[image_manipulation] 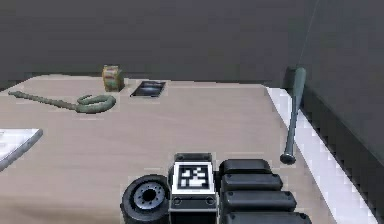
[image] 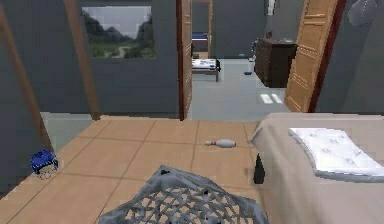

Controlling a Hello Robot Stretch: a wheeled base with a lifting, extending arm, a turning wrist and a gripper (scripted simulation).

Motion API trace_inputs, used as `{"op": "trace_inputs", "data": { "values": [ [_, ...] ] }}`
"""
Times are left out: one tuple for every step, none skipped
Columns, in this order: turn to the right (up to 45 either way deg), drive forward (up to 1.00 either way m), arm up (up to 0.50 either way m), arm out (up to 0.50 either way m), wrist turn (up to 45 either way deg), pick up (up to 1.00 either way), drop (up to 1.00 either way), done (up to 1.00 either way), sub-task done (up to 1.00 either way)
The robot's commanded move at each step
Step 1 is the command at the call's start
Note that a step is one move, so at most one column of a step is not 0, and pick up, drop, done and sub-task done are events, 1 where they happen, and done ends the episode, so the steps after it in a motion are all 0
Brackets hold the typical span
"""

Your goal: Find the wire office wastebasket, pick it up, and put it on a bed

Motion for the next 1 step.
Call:
{"op": "trace_inputs", "data": {
  "values": [
    [0.0,0.20,0.00,0.00,0.0,0.00,0.00,0.00,0.00]
  ]
}}
